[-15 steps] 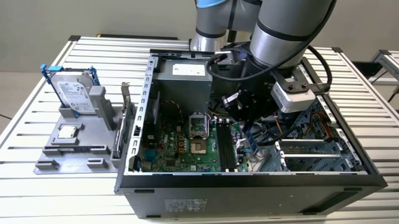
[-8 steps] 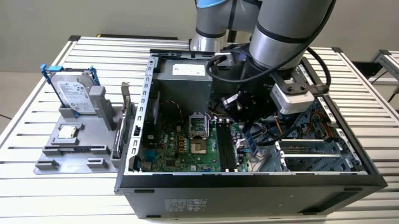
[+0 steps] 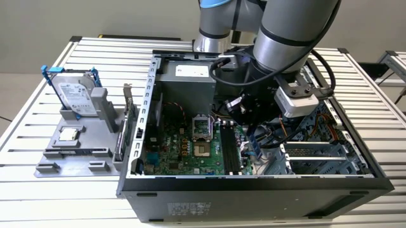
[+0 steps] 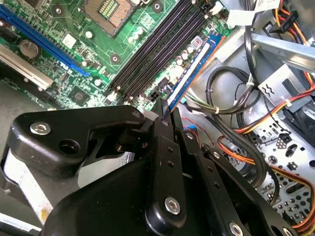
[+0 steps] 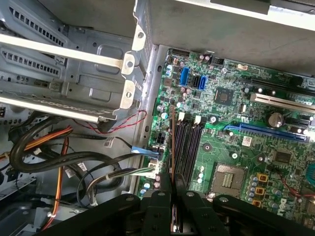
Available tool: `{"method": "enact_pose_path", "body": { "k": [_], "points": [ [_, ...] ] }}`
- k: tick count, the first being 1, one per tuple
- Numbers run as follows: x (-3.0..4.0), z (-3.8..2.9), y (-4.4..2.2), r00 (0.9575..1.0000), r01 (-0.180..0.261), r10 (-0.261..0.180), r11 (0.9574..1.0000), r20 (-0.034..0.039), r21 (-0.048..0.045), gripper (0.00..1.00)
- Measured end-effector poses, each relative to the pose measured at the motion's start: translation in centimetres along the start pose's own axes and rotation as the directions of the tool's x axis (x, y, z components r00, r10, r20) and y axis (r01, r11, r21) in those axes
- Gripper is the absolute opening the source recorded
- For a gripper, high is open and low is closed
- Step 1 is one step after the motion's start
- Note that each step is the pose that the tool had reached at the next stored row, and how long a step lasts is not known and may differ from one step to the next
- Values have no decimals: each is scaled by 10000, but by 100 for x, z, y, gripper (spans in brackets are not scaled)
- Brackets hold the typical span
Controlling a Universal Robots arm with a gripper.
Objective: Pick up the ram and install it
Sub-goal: 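Insert the ram into the slot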
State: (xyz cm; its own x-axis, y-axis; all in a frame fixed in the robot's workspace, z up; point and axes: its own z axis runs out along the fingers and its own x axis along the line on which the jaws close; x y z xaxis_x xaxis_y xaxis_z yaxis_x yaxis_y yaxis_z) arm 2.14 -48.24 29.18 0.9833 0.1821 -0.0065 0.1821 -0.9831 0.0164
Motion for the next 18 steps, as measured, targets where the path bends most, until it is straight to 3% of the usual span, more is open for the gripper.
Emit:
{"method": "enact_pose_path", "body": {
  "k": [12,18],
  "points": [
    [0,21,0,10000,-20,20,10000,-1,3,0],
    [0,30,-1,9980,-635,635,9980,11,4,0]
  ]
}}
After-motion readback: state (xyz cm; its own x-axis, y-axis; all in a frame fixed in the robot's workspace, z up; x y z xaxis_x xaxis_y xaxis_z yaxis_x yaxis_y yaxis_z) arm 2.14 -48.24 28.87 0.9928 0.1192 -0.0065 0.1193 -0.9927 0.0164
